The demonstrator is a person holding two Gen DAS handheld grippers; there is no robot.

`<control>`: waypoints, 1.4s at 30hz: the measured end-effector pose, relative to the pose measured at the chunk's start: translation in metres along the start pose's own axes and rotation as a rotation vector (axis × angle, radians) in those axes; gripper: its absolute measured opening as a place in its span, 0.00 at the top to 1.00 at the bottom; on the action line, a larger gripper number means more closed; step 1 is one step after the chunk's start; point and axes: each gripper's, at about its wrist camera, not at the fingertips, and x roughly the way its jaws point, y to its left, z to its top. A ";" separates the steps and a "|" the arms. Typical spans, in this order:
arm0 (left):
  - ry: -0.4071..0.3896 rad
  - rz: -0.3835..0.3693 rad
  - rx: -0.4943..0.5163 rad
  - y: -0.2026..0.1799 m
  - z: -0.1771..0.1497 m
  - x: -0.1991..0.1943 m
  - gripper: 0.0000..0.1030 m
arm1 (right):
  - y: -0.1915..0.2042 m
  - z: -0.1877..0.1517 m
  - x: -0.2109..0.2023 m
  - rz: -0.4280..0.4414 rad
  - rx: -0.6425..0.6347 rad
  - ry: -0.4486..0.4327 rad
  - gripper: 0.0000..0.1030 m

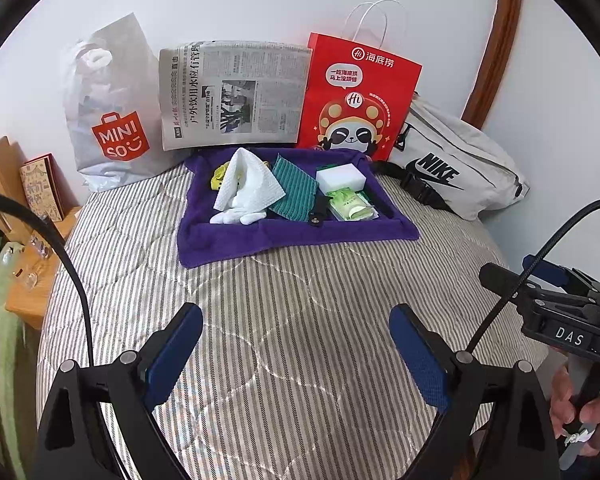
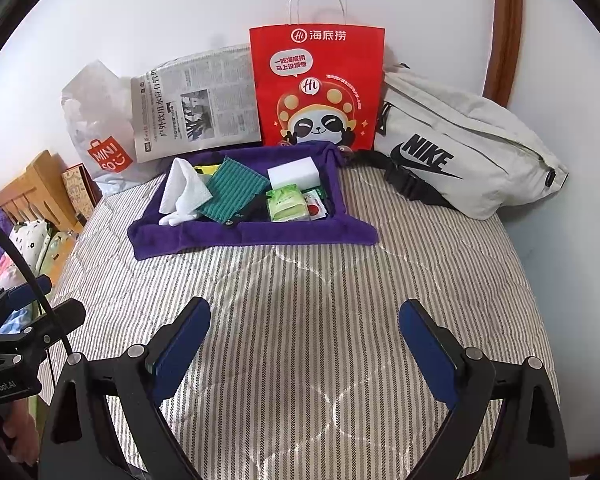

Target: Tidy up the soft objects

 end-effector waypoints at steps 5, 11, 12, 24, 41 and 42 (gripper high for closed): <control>0.000 0.002 -0.002 0.001 0.000 0.000 0.08 | 0.001 0.000 0.000 0.002 -0.002 -0.001 0.08; 0.000 0.001 -0.004 0.001 0.000 -0.001 0.08 | 0.000 0.000 -0.001 -0.001 0.001 -0.003 0.08; 0.001 0.001 -0.005 0.001 0.000 -0.001 0.08 | 0.000 0.000 -0.001 -0.001 0.001 -0.003 0.08; -0.001 0.005 -0.006 0.001 -0.002 -0.003 0.08 | -0.001 -0.001 -0.001 -0.002 0.005 0.000 0.08; -0.008 0.007 -0.014 -0.002 -0.001 -0.008 0.08 | -0.003 -0.001 -0.003 -0.001 0.003 -0.002 0.08; -0.008 0.008 -0.012 -0.001 -0.001 -0.008 0.08 | -0.003 -0.001 -0.003 -0.001 0.000 -0.002 0.08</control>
